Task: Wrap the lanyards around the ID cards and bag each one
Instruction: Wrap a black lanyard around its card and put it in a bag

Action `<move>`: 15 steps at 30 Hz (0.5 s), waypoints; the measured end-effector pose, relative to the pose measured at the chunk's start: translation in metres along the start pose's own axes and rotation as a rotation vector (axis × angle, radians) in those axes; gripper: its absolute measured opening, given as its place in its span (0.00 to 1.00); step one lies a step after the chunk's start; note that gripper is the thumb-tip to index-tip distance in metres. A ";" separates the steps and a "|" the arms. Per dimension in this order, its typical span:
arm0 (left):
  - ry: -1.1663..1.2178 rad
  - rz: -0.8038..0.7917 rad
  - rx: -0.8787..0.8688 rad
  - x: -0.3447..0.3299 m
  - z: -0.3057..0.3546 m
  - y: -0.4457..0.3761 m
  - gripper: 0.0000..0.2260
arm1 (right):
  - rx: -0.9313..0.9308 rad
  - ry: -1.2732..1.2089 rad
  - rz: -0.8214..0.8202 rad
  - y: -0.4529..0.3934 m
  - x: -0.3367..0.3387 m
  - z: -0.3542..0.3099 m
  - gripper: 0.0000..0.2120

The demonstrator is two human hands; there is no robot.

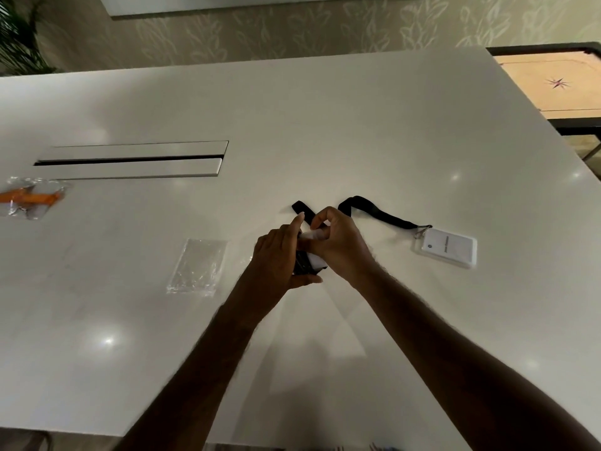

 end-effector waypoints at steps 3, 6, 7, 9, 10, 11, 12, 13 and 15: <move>0.071 -0.008 0.006 -0.003 0.001 0.002 0.51 | 0.053 0.013 -0.056 0.003 -0.005 -0.006 0.16; 0.195 -0.063 0.089 -0.006 -0.008 0.004 0.53 | 0.137 0.031 -0.157 0.011 -0.016 -0.015 0.15; 0.246 -0.096 0.132 -0.008 -0.012 0.006 0.55 | 0.166 0.033 -0.183 0.013 -0.020 -0.019 0.16; 0.333 -0.162 0.175 -0.011 -0.018 0.008 0.57 | 0.178 0.037 -0.204 0.014 -0.023 -0.020 0.18; 0.347 -0.180 0.186 -0.011 -0.023 0.007 0.57 | 0.164 0.041 -0.205 0.013 -0.022 -0.019 0.19; 0.326 -0.183 0.194 -0.011 -0.029 0.005 0.57 | 0.150 0.048 -0.200 0.011 -0.021 -0.017 0.19; 0.269 -0.169 0.196 -0.008 -0.035 0.004 0.55 | 0.147 0.062 -0.193 0.008 -0.019 -0.016 0.20; 0.202 -0.150 0.197 -0.005 -0.041 0.003 0.52 | 0.157 0.082 -0.186 0.006 -0.017 -0.017 0.21; 0.137 -0.142 0.212 -0.002 -0.051 0.005 0.39 | 0.185 0.111 -0.188 0.004 -0.015 -0.020 0.22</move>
Point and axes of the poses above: each hand's wrist, its own y-axis away from the middle knuckle, its own x-axis out of the back of the hand, z = x × y, the point moved 10 cm from there along -y, towards the middle knuckle, and after that the axes turned 12 degrees about z, right-handed, at the moved point
